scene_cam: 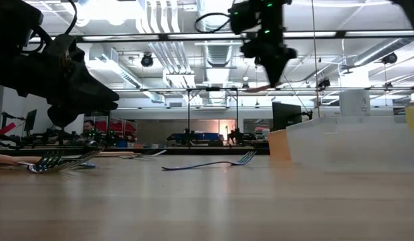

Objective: Sort silverware by color (type)
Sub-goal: Put the orange fork into the yellow bin

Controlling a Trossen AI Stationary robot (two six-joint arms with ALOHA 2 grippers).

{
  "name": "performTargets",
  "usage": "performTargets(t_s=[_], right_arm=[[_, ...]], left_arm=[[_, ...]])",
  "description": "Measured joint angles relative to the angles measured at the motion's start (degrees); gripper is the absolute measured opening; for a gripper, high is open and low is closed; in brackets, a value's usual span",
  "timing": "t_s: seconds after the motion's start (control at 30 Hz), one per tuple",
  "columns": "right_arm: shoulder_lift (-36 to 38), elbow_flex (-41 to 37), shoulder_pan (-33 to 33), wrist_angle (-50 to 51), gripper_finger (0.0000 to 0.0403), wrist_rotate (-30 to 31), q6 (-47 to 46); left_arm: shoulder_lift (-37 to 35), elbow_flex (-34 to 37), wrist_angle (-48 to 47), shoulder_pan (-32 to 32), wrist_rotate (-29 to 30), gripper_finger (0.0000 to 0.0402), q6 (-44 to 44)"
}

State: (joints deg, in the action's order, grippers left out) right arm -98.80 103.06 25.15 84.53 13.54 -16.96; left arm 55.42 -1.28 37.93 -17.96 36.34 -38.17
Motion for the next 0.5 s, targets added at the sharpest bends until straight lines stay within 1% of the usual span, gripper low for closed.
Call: performTargets(t_s=[0.1, 0.2, 0.3, 0.5], right_arm=[[5.81, -8.32, 0.02, -0.99, 0.0032, 0.19, -1.64], [11.77, -14.86, 0.02, -3.76, 0.0032, 0.65, -3.02], [17.37, -20.02, -0.02, -5.80, 0.0032, 0.19, -4.35], [26.47, -27.87, -0.93, -6.12, 0.0032, -0.47, -6.17]], left_arm=[[0.00, 0.01, -0.02, 0.00, 0.02, 0.0103, 0.00], [0.00, 0.02, -0.53, 0.00, 0.02, 0.0103, -0.02], [-0.02, 0.02, -0.67, 0.00, 0.04, 0.0103, -0.02], [0.00, 0.02, -0.69, 0.00, 0.94, 0.0103, -0.70]])
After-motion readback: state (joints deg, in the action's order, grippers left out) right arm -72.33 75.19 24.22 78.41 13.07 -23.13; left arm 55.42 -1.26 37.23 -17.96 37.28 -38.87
